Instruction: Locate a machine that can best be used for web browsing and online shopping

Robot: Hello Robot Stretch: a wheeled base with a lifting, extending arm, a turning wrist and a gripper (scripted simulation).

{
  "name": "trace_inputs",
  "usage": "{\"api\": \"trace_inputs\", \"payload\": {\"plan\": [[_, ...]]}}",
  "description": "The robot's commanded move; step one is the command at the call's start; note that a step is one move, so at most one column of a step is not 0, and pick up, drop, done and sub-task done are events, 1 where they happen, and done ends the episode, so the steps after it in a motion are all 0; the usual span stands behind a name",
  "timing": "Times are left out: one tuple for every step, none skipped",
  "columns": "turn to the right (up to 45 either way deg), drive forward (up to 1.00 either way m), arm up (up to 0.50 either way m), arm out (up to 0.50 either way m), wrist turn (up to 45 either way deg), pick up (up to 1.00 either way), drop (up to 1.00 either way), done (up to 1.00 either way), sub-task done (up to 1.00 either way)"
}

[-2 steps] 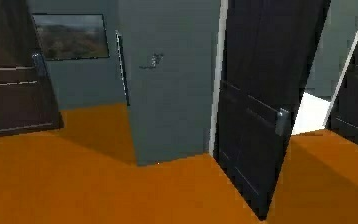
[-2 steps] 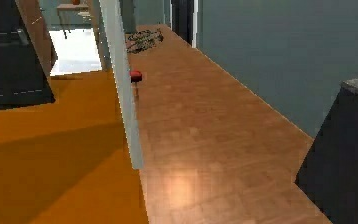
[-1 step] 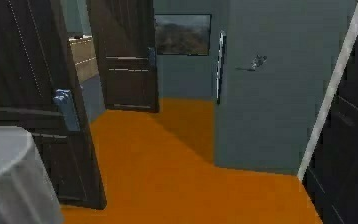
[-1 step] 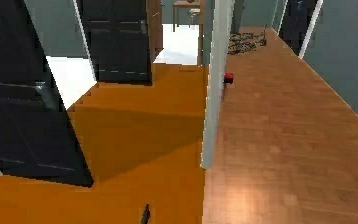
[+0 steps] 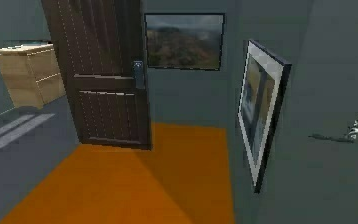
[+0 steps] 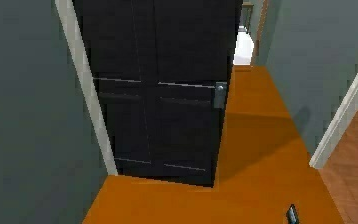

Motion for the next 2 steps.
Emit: {"api": "trace_inputs", "payload": {"plan": [[-6.0, 0.00, 0.00, 0.00, 0.0, 0.00, 0.00, 0.00, 0.00], [-3.0, 0.00, 0.00, 0.00, 0.0, 0.00, 0.00, 0.00, 0.00]]}}
